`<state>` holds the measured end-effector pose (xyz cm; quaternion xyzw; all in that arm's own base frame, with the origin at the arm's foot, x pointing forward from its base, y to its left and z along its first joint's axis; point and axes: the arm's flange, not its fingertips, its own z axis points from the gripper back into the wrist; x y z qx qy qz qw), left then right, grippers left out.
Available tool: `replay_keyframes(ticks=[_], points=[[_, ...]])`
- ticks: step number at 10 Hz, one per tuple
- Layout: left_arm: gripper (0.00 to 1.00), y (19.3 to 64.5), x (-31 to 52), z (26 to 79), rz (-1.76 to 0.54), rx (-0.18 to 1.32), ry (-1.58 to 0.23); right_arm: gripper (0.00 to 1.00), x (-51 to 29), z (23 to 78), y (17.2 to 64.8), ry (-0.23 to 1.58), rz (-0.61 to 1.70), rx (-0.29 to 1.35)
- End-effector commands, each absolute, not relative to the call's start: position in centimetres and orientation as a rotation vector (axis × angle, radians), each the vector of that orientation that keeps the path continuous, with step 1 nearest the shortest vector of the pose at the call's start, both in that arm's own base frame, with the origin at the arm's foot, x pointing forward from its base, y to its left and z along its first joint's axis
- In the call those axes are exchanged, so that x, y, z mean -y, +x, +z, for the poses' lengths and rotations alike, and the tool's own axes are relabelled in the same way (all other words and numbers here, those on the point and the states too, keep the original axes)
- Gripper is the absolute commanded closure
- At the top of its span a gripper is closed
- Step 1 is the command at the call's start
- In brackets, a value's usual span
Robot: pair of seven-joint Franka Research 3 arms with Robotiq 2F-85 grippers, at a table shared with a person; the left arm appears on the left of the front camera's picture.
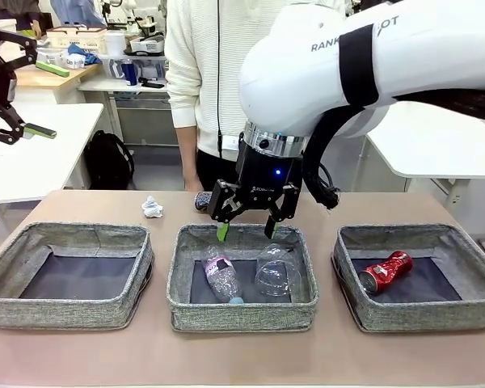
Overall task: Sort the waste into the appropriate baskets.
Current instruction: Place the picked waste into the Fabric basket indicated by the person.
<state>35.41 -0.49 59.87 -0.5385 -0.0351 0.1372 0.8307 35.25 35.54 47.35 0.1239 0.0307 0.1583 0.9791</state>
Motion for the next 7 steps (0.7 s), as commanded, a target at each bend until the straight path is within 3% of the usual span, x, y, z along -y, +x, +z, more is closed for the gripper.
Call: replay_keyframes(ticks=[1, 3, 4, 7], points=[[0.0, 35.2, 0.3, 60.0, 0.278, 0.071, -1.136, 0.0, -34.0, 48.5, 34.9, 0.323, 0.256, -0.033], [0.0, 35.2, 0.3, 60.0, 0.278, 0.071, -1.136, 0.0, -30.0, 53.0, 34.5, 0.529, 0.201, -0.035], [0.0, 35.2, 0.3, 60.0, 0.278, 0.071, -1.136, 0.0, -26.8, 55.3, 34.3, 0.641, 0.185, -0.113], [0.0, 35.2, 0.3, 60.0, 0.278, 0.071, -1.136, 0.0, -16.7, 58.3, 32.7, 1.029, 0.005, -0.027]])
